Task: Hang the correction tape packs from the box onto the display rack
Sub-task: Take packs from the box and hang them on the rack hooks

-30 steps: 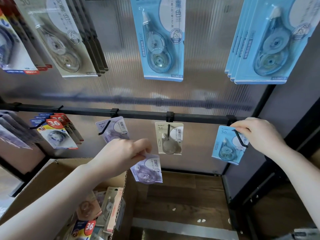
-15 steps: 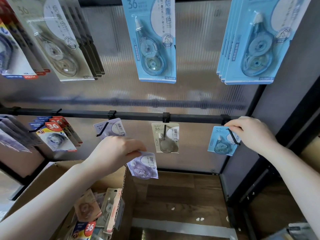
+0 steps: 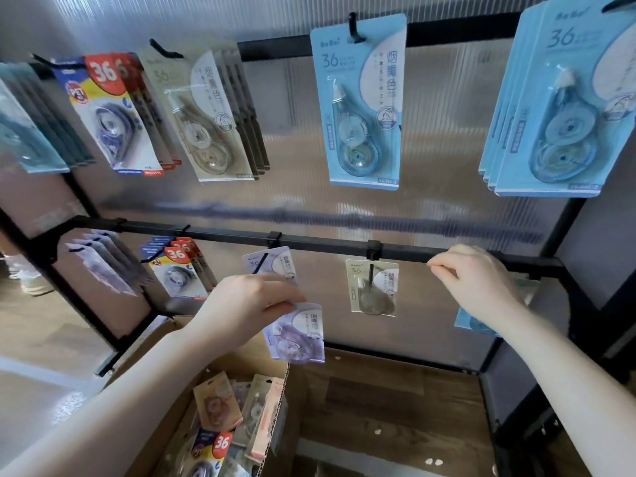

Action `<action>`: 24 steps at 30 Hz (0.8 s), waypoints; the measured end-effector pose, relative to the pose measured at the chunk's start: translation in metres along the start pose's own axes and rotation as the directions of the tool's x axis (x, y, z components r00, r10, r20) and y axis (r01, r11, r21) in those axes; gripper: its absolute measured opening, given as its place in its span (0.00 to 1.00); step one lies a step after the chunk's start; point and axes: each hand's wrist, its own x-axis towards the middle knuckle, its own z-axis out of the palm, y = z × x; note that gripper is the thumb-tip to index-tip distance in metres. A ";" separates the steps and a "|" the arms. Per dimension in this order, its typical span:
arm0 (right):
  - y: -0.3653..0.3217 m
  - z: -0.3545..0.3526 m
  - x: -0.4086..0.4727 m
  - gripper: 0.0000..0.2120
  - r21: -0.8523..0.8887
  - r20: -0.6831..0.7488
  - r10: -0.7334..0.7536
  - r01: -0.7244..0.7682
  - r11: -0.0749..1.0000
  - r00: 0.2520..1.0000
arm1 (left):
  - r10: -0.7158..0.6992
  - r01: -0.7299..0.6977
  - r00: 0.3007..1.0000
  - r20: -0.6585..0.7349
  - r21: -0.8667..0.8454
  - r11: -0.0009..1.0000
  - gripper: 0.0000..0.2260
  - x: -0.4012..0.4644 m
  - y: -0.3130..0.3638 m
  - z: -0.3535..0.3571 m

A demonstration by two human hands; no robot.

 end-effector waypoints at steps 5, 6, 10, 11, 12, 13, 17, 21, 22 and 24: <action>-0.046 0.017 0.008 0.10 0.056 -0.003 -0.105 0.105 0.993 0.994 | -0.085 0.086 0.996 -0.023 0.006 0.996 0.13 -0.018 -0.013 -0.018; -0.056 0.021 0.010 0.09 0.075 -0.009 -0.127 0.127 0.989 0.992 | -0.107 0.107 0.994 -0.030 0.017 0.994 0.13 -0.023 -0.017 -0.019; -0.090 0.037 0.015 0.07 0.124 -0.025 -0.173 0.175 0.977 0.985 | -0.205 0.205 0.978 -0.037 -0.003 0.979 0.14 -0.041 -0.031 -0.021; -0.096 0.040 0.016 0.07 0.130 -0.023 -0.186 0.187 0.974 0.982 | -0.218 0.218 0.975 -0.040 0.002 0.976 0.13 -0.043 -0.033 -0.022; -0.102 0.044 0.016 0.07 0.135 -0.023 -0.198 0.199 0.971 0.980 | -0.228 0.229 0.973 -0.043 0.005 0.974 0.11 -0.045 -0.036 -0.022; -0.107 0.047 0.016 0.07 0.138 -0.020 -0.205 0.206 0.969 0.978 | -0.241 0.241 0.970 -0.044 -0.001 0.971 0.10 -0.046 -0.039 -0.021; -0.118 0.058 0.016 0.08 0.141 0.000 -0.206 0.204 0.969 0.979 | -0.299 0.297 0.953 -0.043 -0.044 0.954 0.11 -0.041 -0.054 -0.015; -0.122 0.064 0.015 0.09 0.111 0.009 -0.191 0.189 0.976 0.981 | -0.296 0.292 0.955 -0.031 -0.085 0.952 0.11 -0.030 -0.069 -0.001; -0.122 0.065 0.014 0.09 0.103 0.016 -0.189 0.187 0.977 0.982 | -0.292 0.288 0.956 -0.027 -0.093 0.953 0.10 -0.028 -0.072 0.002; -0.121 0.067 0.013 0.10 0.099 0.043 -0.191 0.186 0.978 0.981 | -0.277 0.273 0.960 -0.028 -0.102 0.957 0.09 -0.025 -0.078 0.008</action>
